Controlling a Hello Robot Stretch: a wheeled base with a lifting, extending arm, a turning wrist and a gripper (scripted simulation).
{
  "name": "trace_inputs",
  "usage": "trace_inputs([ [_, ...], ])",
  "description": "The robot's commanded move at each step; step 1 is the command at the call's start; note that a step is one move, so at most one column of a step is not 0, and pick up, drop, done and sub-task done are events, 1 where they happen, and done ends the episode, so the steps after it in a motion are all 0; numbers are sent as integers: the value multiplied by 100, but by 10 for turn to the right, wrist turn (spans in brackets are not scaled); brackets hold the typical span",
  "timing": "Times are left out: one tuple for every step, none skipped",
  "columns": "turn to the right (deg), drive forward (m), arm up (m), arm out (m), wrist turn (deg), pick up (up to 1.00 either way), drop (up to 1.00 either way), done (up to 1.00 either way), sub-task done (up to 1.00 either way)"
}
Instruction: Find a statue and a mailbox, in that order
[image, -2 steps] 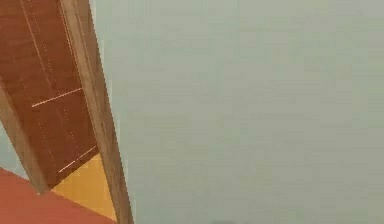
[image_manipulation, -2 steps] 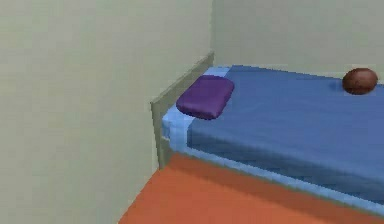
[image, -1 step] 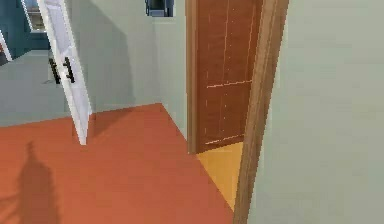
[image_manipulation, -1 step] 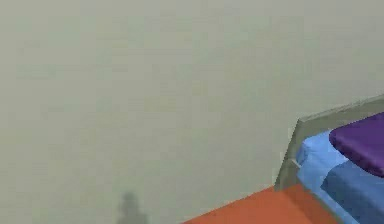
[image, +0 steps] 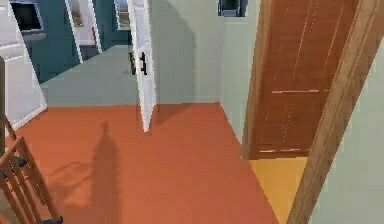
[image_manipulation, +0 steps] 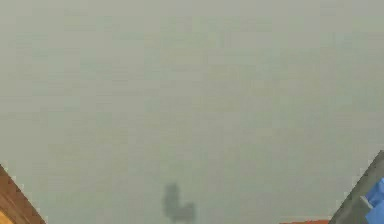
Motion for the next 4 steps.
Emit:
trace_inputs([
  [0, 100, 0, 0, 0, 0, 0, 0, 0],
  [-360, 0, 0, 0, 0, 0, 0, 0, 0],
  [0, 5, 0, 0, 0, 0, 0, 0, 0],
  [450, 0, 0, 0, 0, 0, 0, 0, 0],
])
